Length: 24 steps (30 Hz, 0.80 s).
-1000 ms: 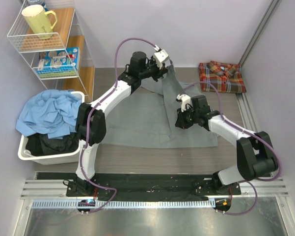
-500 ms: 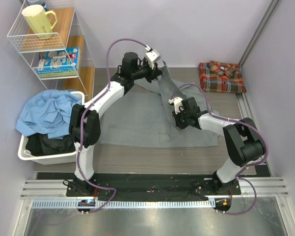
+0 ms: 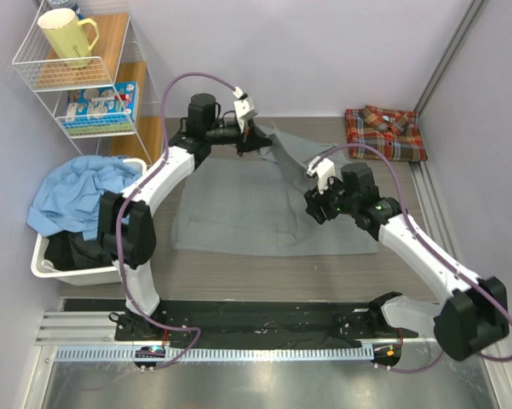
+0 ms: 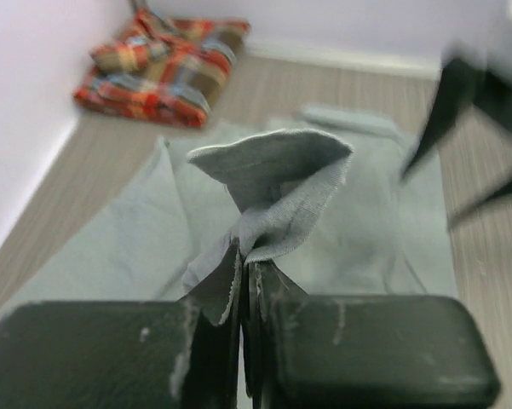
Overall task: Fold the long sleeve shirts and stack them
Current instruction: Fold the shirt
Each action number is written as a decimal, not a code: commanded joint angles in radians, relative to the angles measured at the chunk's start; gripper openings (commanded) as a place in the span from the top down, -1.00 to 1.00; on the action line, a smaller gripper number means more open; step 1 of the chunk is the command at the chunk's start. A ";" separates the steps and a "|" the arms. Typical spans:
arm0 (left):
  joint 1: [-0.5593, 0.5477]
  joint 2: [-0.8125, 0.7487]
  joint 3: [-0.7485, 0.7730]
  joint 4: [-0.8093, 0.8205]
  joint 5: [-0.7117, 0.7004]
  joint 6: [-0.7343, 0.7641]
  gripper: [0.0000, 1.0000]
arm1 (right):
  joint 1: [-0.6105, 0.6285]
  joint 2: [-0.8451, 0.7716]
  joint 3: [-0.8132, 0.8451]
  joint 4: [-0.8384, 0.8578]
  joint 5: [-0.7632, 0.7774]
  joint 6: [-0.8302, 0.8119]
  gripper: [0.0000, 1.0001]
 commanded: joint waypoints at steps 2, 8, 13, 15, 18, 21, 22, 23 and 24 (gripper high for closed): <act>0.028 -0.172 -0.040 -0.710 0.202 0.710 1.00 | -0.063 -0.081 0.015 -0.238 -0.033 -0.088 -0.25; 0.095 -0.141 -0.028 -1.267 0.101 1.306 1.00 | -0.238 -0.038 0.007 -0.323 -0.053 -0.201 -0.28; 0.149 -0.097 -0.055 -1.335 0.012 1.498 1.00 | -0.322 0.002 -0.001 -0.353 -0.105 -0.263 -0.23; 0.168 -0.080 -0.057 -1.362 -0.028 1.579 1.00 | -0.352 0.005 0.005 -0.391 -0.135 -0.305 -0.23; 0.184 -0.061 -0.067 -1.370 -0.069 1.642 1.00 | -0.367 0.001 0.007 -0.415 -0.142 -0.348 -0.23; 0.200 -0.055 -0.095 -1.309 -0.084 1.641 0.97 | -0.369 0.027 0.019 -0.413 -0.158 -0.344 -0.22; 0.201 -0.055 -0.103 -1.287 -0.088 1.635 0.95 | -0.369 0.040 0.024 -0.413 -0.163 -0.336 -0.19; 0.203 -0.058 -0.124 -1.257 -0.089 1.626 0.92 | -0.369 0.079 0.030 -0.413 -0.166 -0.326 -0.16; 0.203 -0.058 -0.130 -1.229 -0.088 1.613 0.87 | -0.369 0.096 0.042 -0.413 -0.171 -0.320 -0.09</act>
